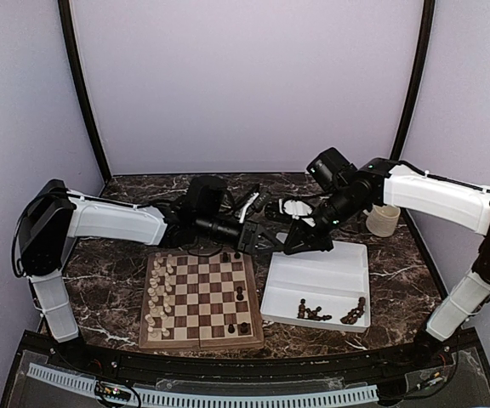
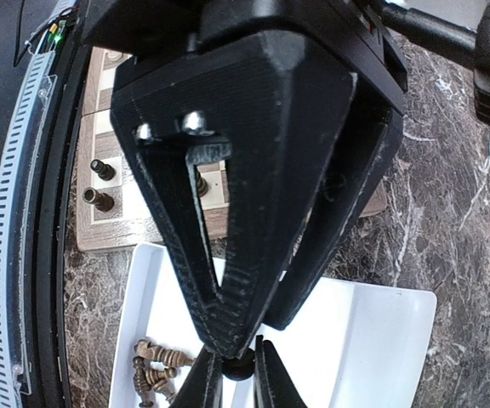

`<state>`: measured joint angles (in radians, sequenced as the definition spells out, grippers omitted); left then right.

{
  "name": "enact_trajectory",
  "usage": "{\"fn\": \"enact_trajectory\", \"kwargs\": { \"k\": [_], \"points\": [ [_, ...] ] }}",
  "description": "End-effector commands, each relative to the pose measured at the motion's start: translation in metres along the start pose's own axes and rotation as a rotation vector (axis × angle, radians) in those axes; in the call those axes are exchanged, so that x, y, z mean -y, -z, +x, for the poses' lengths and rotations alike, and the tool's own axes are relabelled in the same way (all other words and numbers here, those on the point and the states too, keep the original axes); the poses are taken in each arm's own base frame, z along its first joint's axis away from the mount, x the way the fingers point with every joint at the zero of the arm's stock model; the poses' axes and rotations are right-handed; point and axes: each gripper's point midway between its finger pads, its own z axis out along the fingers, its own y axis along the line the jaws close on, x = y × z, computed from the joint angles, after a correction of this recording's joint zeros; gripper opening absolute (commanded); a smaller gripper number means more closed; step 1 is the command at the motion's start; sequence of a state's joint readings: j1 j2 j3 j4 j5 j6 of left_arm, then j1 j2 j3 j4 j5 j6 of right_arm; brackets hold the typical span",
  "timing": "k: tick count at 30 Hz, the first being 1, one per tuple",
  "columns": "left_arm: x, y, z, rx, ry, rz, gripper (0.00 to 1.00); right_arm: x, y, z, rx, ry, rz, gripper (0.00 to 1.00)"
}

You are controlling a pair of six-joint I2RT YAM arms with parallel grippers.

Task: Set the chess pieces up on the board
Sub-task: Pass from the right arm to the left, then pass from the left arm to the right

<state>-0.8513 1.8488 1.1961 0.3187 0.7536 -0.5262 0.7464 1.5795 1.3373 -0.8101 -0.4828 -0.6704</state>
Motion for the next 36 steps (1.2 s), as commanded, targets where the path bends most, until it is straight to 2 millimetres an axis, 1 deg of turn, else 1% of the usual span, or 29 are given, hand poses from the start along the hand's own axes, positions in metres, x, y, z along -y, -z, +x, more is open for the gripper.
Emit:
{"fn": "enact_trajectory", "kwargs": {
  "k": [1, 3, 4, 6, 7, 8, 9, 10, 11, 12, 13, 14, 15, 16, 17, 18, 19, 20, 22, 23, 27, 30, 33, 36],
  "points": [
    [0.004, 0.004, -0.012, 0.024, -0.018, 0.022, 0.17, 0.003, 0.005, -0.016, 0.039, 0.008, 0.009, 0.2],
    [0.003, 0.007, -0.017, 0.037, -0.021, 0.023, 0.13, 0.008, 0.013, -0.021, 0.068, -0.017, 0.013, 0.27],
    [0.005, 0.009, -0.021, 0.05, -0.03, 0.024, 0.11, 0.013, 0.022, -0.025, 0.096, -0.039, 0.017, 0.3],
    [0.009, 0.016, -0.029, 0.079, -0.058, 0.021, 0.1, 0.033, 0.047, -0.031, 0.169, -0.098, 0.049, 0.39],
    [0.013, 0.02, -0.037, 0.104, -0.088, 0.012, 0.1, 0.043, 0.059, -0.034, 0.202, -0.124, 0.071, 0.47],
    [0.015, 0.022, -0.04, 0.117, -0.105, 0.006, 0.1, 0.054, 0.072, -0.038, 0.234, -0.15, 0.104, 0.61],
    [0.021, 0.027, -0.049, 0.147, -0.144, -0.002, 0.1, 0.065, 0.084, -0.042, 0.264, -0.18, 0.136, 0.92],
    [0.023, 0.029, -0.053, 0.163, -0.162, -0.009, 0.1, 0.076, 0.093, -0.044, 0.288, -0.21, 0.163, 0.98],
    [0.028, 0.034, -0.061, 0.195, -0.197, -0.021, 0.1, 0.086, 0.102, -0.048, 0.316, -0.256, 0.186, 0.98],
    [0.03, 0.037, -0.065, 0.212, -0.213, -0.027, 0.1, 0.098, 0.108, -0.049, 0.346, -0.304, 0.207, 0.99],
    [0.035, 0.041, -0.073, 0.247, -0.248, -0.037, 0.1, 0.107, 0.112, -0.05, 0.384, -0.357, 0.212, 0.99],
    [0.036, 0.043, -0.077, 0.262, -0.264, -0.044, 0.1, 0.116, 0.115, -0.048, 0.409, -0.426, 0.208, 0.99],
    [0.04, 0.048, -0.085, 0.294, -0.294, -0.061, 0.1, 0.111, 0.117, -0.052, 0.468, -0.457, 0.107, 0.98],
    [0.041, 0.05, -0.089, 0.31, -0.309, -0.072, 0.1, 0.102, 0.122, -0.057, 0.54, -0.47, -0.025, 0.99],
    [0.042, 0.055, -0.096, 0.339, -0.334, -0.097, 0.1, 0.098, 0.125, -0.06, 0.588, -0.502, -0.121, 0.99],
    [0.04, 0.058, -0.1, 0.361, -0.344, -0.124, 0.1, 0.095, 0.125, -0.063, 0.612, -0.515, -0.181, 0.98],
    [0.043, 0.062, -0.104, 0.38, -0.367, -0.135, 0.1, 0.091, 0.125, -0.066, 0.623, -0.513, -0.222, 0.96],
    [0.041, 0.065, -0.108, 0.4, -0.372, -0.158, 0.1, 0.09, 0.124, -0.067, 0.627, -0.516, -0.252, 0.9],
    [0.043, 0.07, -0.113, 0.434, -0.394, -0.178, 0.11, 0.09, 0.122, -0.068, 0.637, -0.539, -0.3, 0.74],
    [0.045, 0.072, -0.115, 0.446, -0.405, -0.181, 0.11, 0.092, 0.12, -0.068, 0.644, -0.564, -0.327, 0.7],
    [0.047, 0.075, -0.122, 0.476, -0.417, -0.189, 0.11, 0.088, 0.114, -0.071, 0.674, -0.638, -0.441, 0.61],
    [0.048, 0.074, -0.124, 0.482, -0.415, -0.181, 0.11, 0.077, 0.11, -0.078, 0.678, -0.645, -0.511, 0.54],
    [0.047, 0.074, -0.125, 0.486, -0.415, -0.178, 0.11, 0.071, 0.105, -0.084, 0.67, -0.641, -0.529, 0.52],
    [0.049, 0.073, -0.125, 0.486, -0.416, -0.165, 0.11, 0.072, 0.102, -0.086, 0.667, -0.649, -0.524, 0.51]
  ]
}}
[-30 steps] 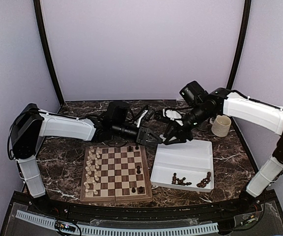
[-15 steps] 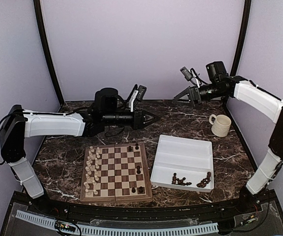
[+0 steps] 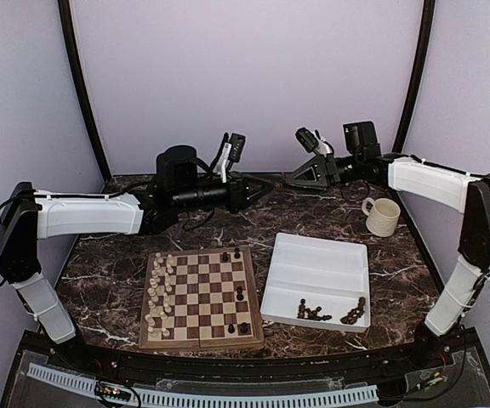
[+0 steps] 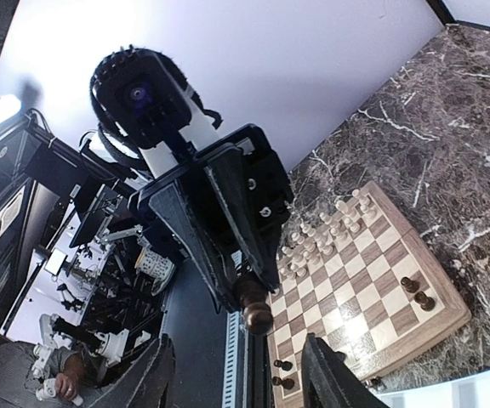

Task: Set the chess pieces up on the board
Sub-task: Pass from the left arm to the right

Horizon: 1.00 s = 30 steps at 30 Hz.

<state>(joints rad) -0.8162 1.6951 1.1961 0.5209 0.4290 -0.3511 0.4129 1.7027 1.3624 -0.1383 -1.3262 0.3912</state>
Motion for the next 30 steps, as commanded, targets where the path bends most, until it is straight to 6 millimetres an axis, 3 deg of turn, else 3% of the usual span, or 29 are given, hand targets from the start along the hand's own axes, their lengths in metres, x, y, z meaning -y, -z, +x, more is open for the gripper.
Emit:
{"fn": "enact_trajectory", "kwargs": {
  "k": [1, 11, 19, 30],
  "points": [
    [0.011, 0.005, -0.023, 0.069, -0.039, 0.028, 0.11, -0.012, -0.005, -0.008, 0.001, 0.027, -0.047, 0.51],
    [0.011, 0.001, -0.024, 0.077, -0.03, 0.045, 0.12, -0.009, -0.011, -0.007, -0.01, 0.006, -0.069, 0.43],
    [0.009, -0.008, -0.021, 0.071, -0.014, 0.062, 0.11, -0.01, -0.013, -0.01, -0.011, -0.003, -0.087, 0.29],
    [0.006, -0.008, -0.021, 0.084, -0.015, 0.049, 0.12, 0.002, -0.015, -0.008, -0.001, -0.025, -0.062, 0.34]
  ]
}}
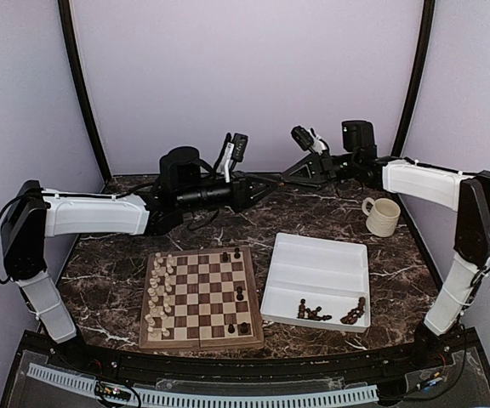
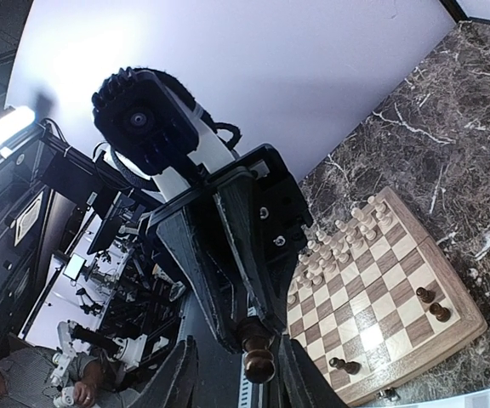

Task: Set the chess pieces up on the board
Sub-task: Pass from the left arm to the right

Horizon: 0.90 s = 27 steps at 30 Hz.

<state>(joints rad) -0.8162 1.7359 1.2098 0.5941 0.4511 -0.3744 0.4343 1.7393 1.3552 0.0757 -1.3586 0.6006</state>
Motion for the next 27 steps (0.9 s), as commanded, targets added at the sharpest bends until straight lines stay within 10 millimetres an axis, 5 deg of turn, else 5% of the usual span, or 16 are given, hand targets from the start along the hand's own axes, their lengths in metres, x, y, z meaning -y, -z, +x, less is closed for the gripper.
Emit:
{"fn": "enact_trajectory", "kwargs": {
  "k": [1, 14, 23, 27],
  "points": [
    [0.0055, 0.0, -0.0181, 0.055, -0.02, 0.013, 0.12, 0.0064, -0.0039, 0.0012, 0.0, 0.013, 0.001, 0.34],
    [0.0006, -0.0034, -0.0163, 0.059, -0.007, 0.003, 0.12, 0.0081, -0.0047, 0.0005, 0.003, 0.019, 0.012, 0.11],
    [-0.0033, -0.002, -0.0172, 0.072, -0.005, -0.023, 0.12, 0.0062, -0.0113, 0.0023, -0.008, 0.024, 0.013, 0.13],
    [-0.004, -0.002, -0.0171, 0.072, -0.006, -0.026, 0.12, 0.0063, -0.0136, 0.0019, -0.011, 0.026, 0.013, 0.06]
  ]
}}
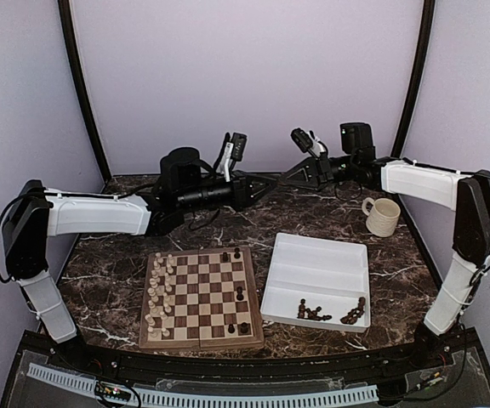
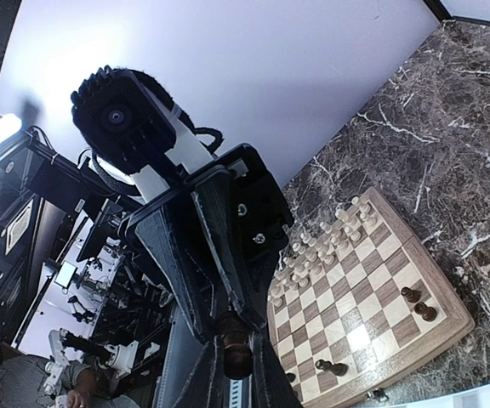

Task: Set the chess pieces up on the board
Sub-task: Pass from the left arm to the right, then place the pawn at b7.

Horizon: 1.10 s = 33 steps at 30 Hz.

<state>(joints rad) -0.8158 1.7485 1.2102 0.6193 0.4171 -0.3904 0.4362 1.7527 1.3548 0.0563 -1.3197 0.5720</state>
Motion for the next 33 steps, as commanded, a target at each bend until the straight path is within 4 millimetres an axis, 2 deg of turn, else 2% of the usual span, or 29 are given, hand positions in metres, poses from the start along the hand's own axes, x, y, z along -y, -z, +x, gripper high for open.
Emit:
{"fn": "enact_trajectory", "kwargs": {
  "k": [1, 4, 8, 10, 11, 12, 15, 18, 26, 30, 33],
  "points": [
    [0.003, 0.0, -0.015, 0.05, -0.016, 0.001, 0.13, -0.006, -0.012, 0.001, -0.023, 0.035, -0.021, 0.04],
    [-0.001, 0.001, -0.014, 0.048, -0.014, -0.024, 0.2, -0.005, -0.012, -0.001, -0.024, 0.063, 0.006, 0.0],
    [-0.01, 0.01, -0.015, 0.046, -0.037, -0.103, 0.42, 0.005, -0.01, -0.005, -0.045, 0.143, 0.136, 0.0],
    [-0.013, 0.019, -0.017, 0.038, -0.065, -0.146, 0.53, 0.012, -0.011, -0.005, -0.073, 0.2, 0.229, 0.0],
    [-0.011, 0.026, -0.018, 0.023, -0.088, -0.159, 0.55, 0.017, -0.012, -0.003, -0.092, 0.23, 0.275, 0.0],
    [-0.007, 0.035, -0.025, 0.033, -0.105, -0.171, 0.58, 0.021, -0.013, -0.001, -0.112, 0.256, 0.32, 0.0],
    [-0.002, 0.056, -0.029, 0.002, -0.155, -0.214, 0.62, 0.031, -0.022, 0.005, -0.183, 0.343, 0.429, 0.0],
    [-0.001, 0.088, -0.039, 0.019, -0.195, -0.305, 0.65, 0.038, -0.04, 0.021, -0.292, 0.432, 0.512, 0.0],
    [-0.026, 0.168, -0.044, 0.074, -0.231, -0.6, 0.69, 0.058, -0.104, 0.062, -0.566, 0.599, 0.621, 0.0],
    [-0.029, 0.195, -0.044, 0.112, -0.218, -0.664, 0.7, 0.078, -0.127, 0.083, -0.687, 0.664, 0.685, 0.0],
    [-0.027, 0.207, -0.042, 0.12, -0.214, -0.678, 0.7, 0.089, -0.141, 0.102, -0.776, 0.686, 0.7, 0.0]
  ]
}}
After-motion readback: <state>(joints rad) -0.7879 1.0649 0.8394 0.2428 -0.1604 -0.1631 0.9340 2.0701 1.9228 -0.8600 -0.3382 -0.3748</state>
